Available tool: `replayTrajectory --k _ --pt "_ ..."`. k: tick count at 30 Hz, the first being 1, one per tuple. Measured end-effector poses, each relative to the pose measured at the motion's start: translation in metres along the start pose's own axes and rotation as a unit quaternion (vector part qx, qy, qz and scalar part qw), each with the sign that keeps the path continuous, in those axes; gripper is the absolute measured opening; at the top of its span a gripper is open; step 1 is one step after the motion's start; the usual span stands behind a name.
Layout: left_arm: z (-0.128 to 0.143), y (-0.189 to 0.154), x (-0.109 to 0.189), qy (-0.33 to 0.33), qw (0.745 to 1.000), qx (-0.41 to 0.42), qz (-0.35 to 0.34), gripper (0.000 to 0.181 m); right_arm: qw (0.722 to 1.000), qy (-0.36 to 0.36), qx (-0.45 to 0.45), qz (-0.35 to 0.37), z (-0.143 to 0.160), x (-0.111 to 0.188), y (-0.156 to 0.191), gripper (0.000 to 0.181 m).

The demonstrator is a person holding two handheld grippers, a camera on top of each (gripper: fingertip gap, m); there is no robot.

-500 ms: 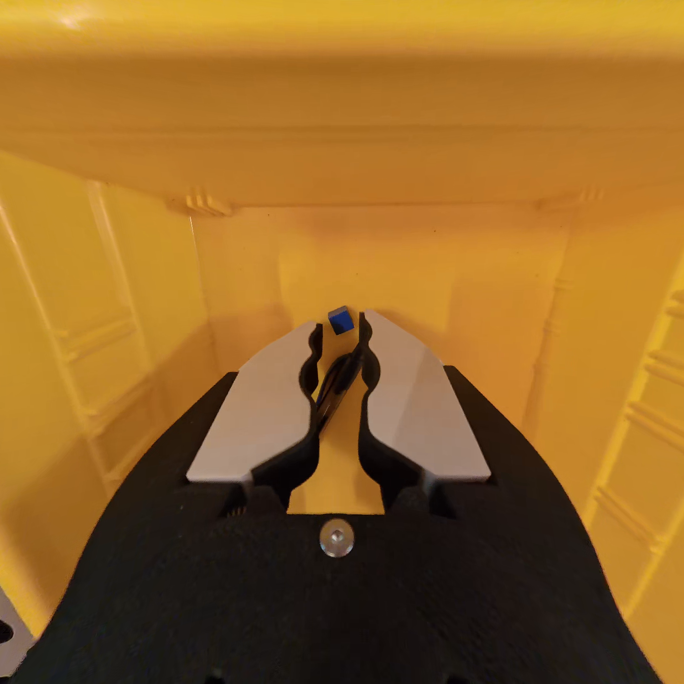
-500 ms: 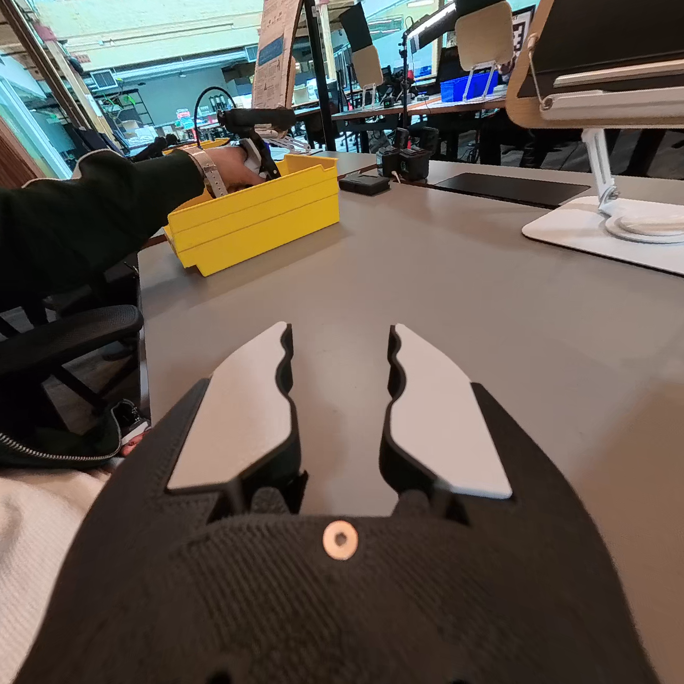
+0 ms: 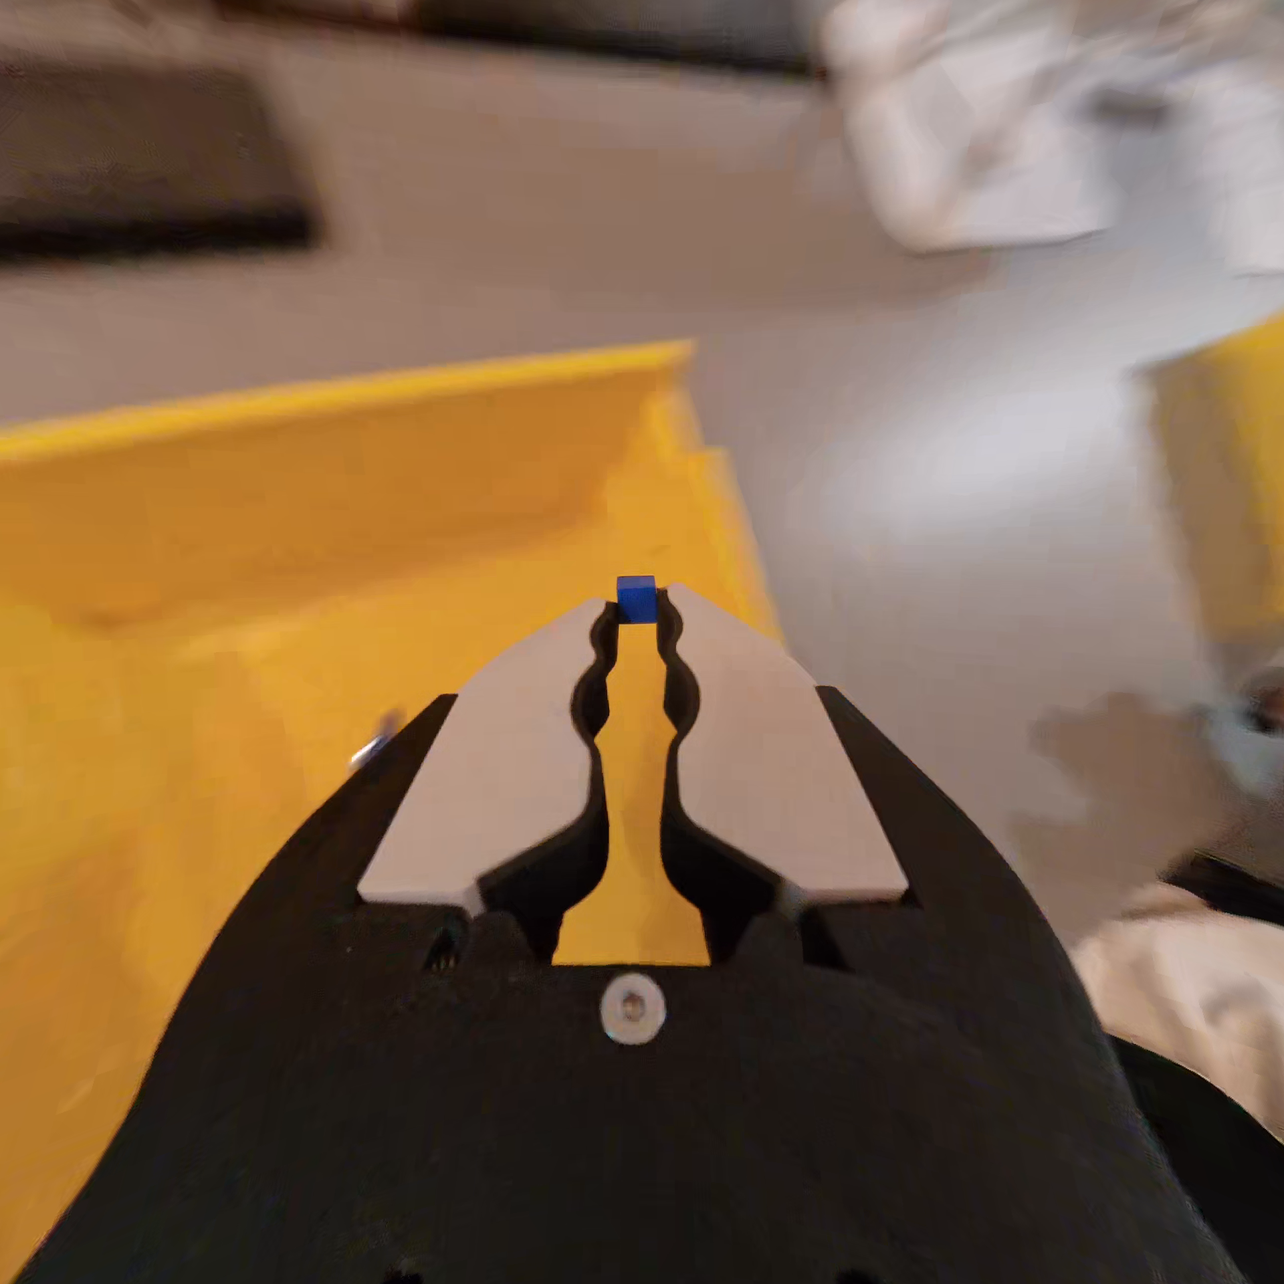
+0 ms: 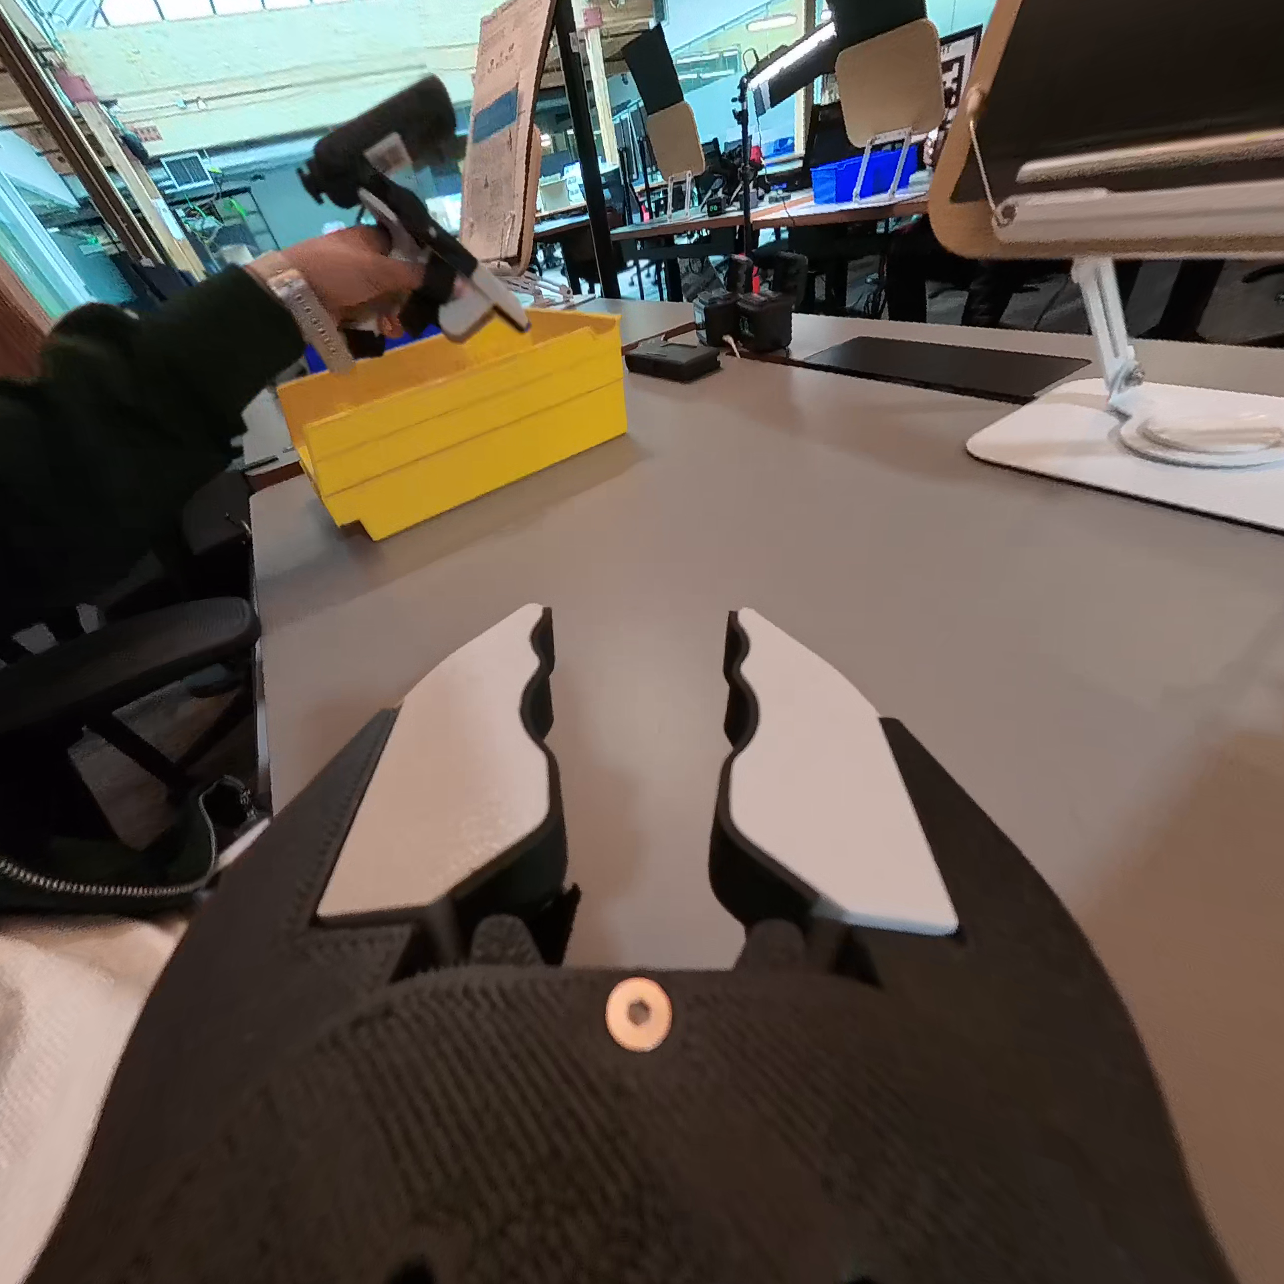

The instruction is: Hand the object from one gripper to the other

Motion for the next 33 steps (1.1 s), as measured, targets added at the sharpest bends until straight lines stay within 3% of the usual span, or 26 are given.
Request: replayTrajectory --k 3,7,10,12,14,16,20,24,28,33 --pt "-0.036 -0.065 0.017 -0.136 0.984 -0.042 0.107 0.012 0.999 -0.032 -0.012 -0.028 -0.023 -0.016 0.012 0.047" --pt "-0.065 -0.165 0.02 -0.258 0.931 -0.118 0.23 0.012 0.989 -0.099 -0.055 -0.096 -0.06 -0.034 0.031 0.049" --pt "-0.066 -0.237 -0.002 -0.306 0.882 -0.169 0.314 0.012 0.971 -0.172 -0.099 -0.131 -0.069 -0.027 0.027 0.047" --pt "-0.057 -0.278 -0.02 -0.359 0.835 -0.212 0.359 0.012 0.959 -0.207 -0.12 -0.152 -0.06 -0.015 0.018 0.044" --pt "-0.042 -0.307 -0.04 -0.411 0.806 -0.249 0.347 0.011 0.957 -0.197 -0.143 -0.159 -0.049 -0.004 0.001 0.035" --pt "-0.026 -0.324 -0.066 -0.421 0.813 -0.257 0.31 0.011 0.947 -0.174 -0.209 -0.172 -0.045 0.004 -0.02 0.034" --pt "-0.006 -0.338 -0.104 -0.378 0.825 -0.256 0.333 0.011 0.918 -0.114 -0.304 -0.23 -0.037 0.008 -0.038 0.02" --pt "0.005 -0.335 -0.109 -0.384 0.817 -0.306 0.304 0.011 0.896 0.007 -0.359 -0.262 -0.021 -0.012 -0.035 0.02" --pt "0.01 -0.331 -0.105 -0.394 0.801 -0.368 0.258 0.011 0.849 0.05 -0.417 -0.32 -0.01 -0.027 -0.025 0.023" --pt "0.022 -0.336 -0.117 -0.354 0.798 -0.418 0.251 0.011 0.847 0.084 -0.409 -0.329 0.0 -0.042 -0.009 0.024"
Point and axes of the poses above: each gripper's, where its closed fingertips meet, x back along the fingers, z out of its underside, y = z × x across the jaws, the point moved 7 cm from there along x, back along the fingers, and after that the axes turned 15 degrees about -x, right-handed, at the moved point
